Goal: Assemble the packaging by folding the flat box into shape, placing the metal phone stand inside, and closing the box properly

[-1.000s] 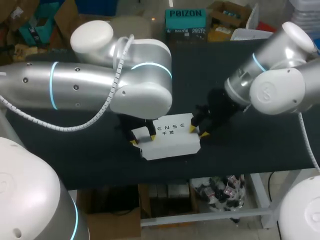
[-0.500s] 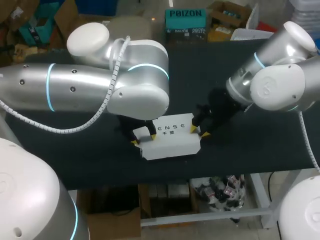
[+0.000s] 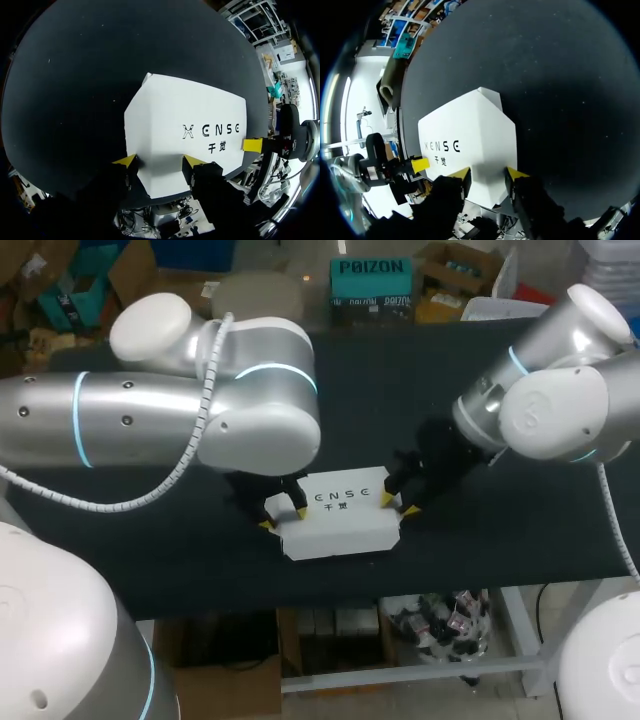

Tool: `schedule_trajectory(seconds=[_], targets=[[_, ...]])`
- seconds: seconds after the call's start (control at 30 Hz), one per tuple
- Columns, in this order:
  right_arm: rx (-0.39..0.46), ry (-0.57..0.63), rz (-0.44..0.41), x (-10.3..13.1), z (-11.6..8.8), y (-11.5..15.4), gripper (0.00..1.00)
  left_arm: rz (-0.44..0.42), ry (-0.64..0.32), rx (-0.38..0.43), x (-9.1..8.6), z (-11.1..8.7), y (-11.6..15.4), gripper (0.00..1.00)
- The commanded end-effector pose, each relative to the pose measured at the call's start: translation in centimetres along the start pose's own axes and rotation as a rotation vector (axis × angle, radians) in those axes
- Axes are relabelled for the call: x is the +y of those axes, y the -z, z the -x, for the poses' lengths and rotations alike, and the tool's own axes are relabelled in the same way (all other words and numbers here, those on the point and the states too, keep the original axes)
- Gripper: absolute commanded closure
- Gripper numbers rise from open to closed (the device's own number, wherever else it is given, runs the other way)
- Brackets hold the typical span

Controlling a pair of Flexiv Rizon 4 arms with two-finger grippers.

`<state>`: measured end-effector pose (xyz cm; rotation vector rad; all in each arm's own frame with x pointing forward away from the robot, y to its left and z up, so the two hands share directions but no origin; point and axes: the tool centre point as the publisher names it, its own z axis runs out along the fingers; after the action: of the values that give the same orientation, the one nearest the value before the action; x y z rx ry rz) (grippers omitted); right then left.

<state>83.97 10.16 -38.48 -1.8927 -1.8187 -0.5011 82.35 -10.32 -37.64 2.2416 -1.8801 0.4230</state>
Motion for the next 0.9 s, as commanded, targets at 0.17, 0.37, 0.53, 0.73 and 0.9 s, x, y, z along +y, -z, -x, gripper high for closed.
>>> schedule_trajectory(seconds=[0.17,0.37,0.53,0.73,0.9], targets=[[0.026,0.014,-0.013,0.11,0.05,0.31,0.54,0.010,0.011,0.004,-0.43,0.16,-0.62,0.45],[0.037,0.019,-0.016,0.11,0.04,0.44,0.56,0.010,0.011,0.004,-0.43,0.16,-0.62,0.34],[0.037,0.019,-0.016,0.11,0.04,0.44,0.57,0.010,0.011,0.004,-0.43,0.16,-0.62,0.38],[0.037,0.019,-0.016,0.11,0.04,0.44,0.56,0.010,0.011,0.004,-0.43,0.16,-0.62,0.48],[0.037,0.019,-0.016,0.11,0.04,0.44,0.55,0.010,0.011,0.004,-0.43,0.16,-0.62,0.51]])
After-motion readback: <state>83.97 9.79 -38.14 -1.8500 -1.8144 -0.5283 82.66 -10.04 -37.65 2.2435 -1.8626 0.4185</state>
